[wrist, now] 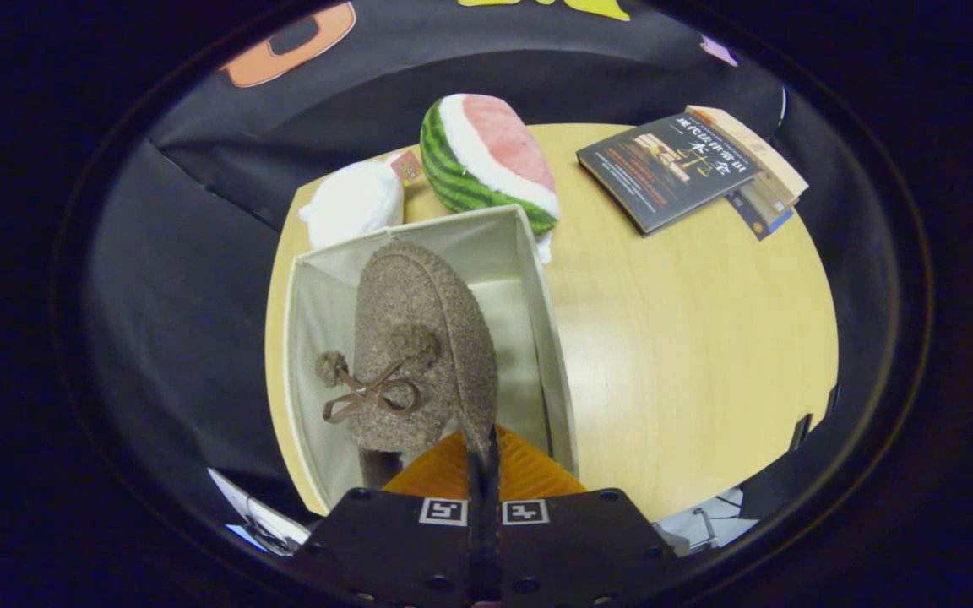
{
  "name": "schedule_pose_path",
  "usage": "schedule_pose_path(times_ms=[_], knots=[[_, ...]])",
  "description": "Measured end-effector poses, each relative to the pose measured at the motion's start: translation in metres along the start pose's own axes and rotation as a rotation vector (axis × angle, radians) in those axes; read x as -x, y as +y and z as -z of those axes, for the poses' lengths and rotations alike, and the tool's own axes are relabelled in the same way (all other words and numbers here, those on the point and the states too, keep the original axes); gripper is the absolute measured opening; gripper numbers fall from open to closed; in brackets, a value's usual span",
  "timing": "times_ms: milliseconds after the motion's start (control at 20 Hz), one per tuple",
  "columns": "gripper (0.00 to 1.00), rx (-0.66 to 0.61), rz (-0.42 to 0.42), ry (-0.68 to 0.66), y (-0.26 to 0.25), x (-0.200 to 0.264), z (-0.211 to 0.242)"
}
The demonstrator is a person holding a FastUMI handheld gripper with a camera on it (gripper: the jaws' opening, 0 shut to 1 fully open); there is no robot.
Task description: Open the storage box then place both shoes into the box .Put the left shoe in first, then the right shoe, with the right side of both shoes facing outward in a uniform manner.
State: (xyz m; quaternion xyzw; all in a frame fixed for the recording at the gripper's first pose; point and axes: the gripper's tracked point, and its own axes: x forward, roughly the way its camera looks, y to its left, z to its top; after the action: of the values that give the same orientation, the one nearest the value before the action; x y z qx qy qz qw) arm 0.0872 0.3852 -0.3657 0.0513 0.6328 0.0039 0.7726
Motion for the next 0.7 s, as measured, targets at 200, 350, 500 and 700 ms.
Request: schedule_pose_path(times_ms=[200, 350, 500, 700], knots=[[0.01, -0.013, 0.104, 0.006, -0.018, -0.015, -0.004], [0.01, -0.028, 0.096, 0.018, -0.016, -0.024, -0.003], [0.03, -0.015, 0.120, 0.016, -0.016, -0.028, -0.003], [0.10, -0.003, 0.138, -0.011, -0.016, -0.024, -0.005]])
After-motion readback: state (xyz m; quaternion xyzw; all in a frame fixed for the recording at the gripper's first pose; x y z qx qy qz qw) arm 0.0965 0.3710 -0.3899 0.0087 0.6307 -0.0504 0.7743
